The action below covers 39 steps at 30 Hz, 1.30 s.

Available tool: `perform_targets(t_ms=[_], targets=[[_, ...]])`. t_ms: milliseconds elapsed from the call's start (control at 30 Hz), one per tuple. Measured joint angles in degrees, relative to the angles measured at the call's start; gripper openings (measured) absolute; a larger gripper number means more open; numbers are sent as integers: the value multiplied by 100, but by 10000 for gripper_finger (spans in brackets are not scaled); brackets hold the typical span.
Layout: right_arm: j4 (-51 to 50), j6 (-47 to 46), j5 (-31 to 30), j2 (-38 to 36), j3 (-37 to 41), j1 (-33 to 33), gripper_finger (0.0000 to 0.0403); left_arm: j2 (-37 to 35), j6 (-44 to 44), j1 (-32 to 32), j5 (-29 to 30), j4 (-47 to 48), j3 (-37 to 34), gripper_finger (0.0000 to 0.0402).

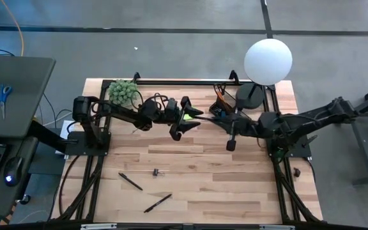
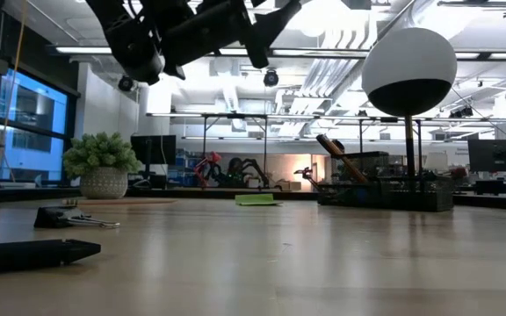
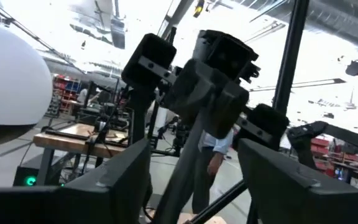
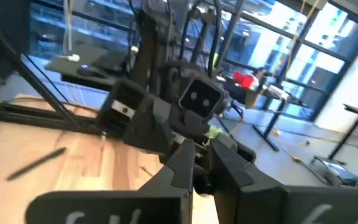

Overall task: Pick and place office supplies into organizer
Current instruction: Put the black pen into the black desk organizer

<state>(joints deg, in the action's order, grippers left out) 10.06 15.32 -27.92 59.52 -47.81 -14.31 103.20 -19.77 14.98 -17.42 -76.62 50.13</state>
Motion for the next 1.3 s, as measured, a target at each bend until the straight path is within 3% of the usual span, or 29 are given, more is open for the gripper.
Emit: perform_targets(t_ms=[267, 467, 867, 1000, 1300], targets=[[553, 455, -92, 244, 0, -2, 19, 0, -89, 0, -43, 50, -23, 133], [1077, 1221, -230, 245, -1, -212, 19, 0, -354, 0, 71, -110, -28, 96], [1624, 2445, -761, 1062, 6, -337, 19, -2, -1523, -59, 63, -1097, -27, 113], [1516, 2433, -1159, 1159, 7, -336, 19, 4, -1527, -46, -33, -1079, -28, 120], [1370, 2336, -1244, 1212, -2, -329, 19, 0, -1516, -35, 12, -1169, -35, 110]])
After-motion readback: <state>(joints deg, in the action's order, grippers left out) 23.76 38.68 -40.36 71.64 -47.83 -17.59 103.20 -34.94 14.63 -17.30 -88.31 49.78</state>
